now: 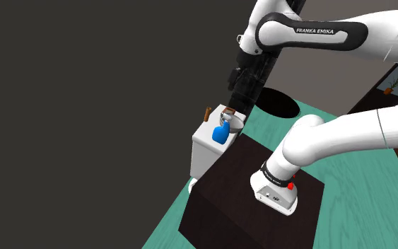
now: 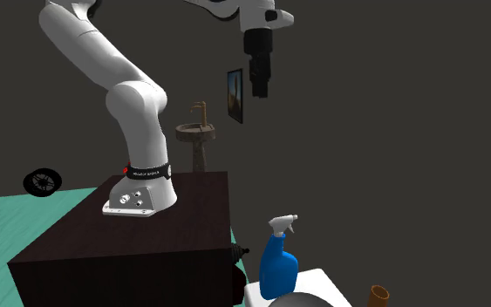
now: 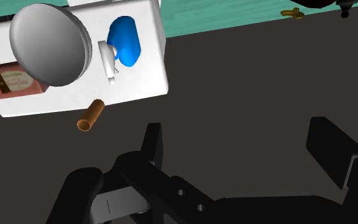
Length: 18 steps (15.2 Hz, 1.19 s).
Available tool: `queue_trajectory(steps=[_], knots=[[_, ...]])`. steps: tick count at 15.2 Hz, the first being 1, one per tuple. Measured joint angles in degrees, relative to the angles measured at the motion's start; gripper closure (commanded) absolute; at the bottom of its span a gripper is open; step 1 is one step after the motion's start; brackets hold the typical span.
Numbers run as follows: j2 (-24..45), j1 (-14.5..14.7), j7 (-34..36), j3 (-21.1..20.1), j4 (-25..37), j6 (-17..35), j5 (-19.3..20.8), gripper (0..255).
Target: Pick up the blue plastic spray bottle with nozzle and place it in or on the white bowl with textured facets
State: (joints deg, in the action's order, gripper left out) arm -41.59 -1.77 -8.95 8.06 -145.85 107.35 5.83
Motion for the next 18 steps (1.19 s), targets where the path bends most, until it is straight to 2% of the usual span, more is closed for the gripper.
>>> queue_trajectory(steps=[6,12,15,18], knots=[[5.6,-2.1,-4.6,5.2,-6.3,11.7,3.0,0],[16.0,-3.3,-9.7,10.7,-8.6,24.0,4.6,0],[22.5,-3.4,-13.0,13.8,-8.6,30.4,4.2,0],[29.2,-2.8,-16.7,16.4,-7.7,36.0,2.3,0]])
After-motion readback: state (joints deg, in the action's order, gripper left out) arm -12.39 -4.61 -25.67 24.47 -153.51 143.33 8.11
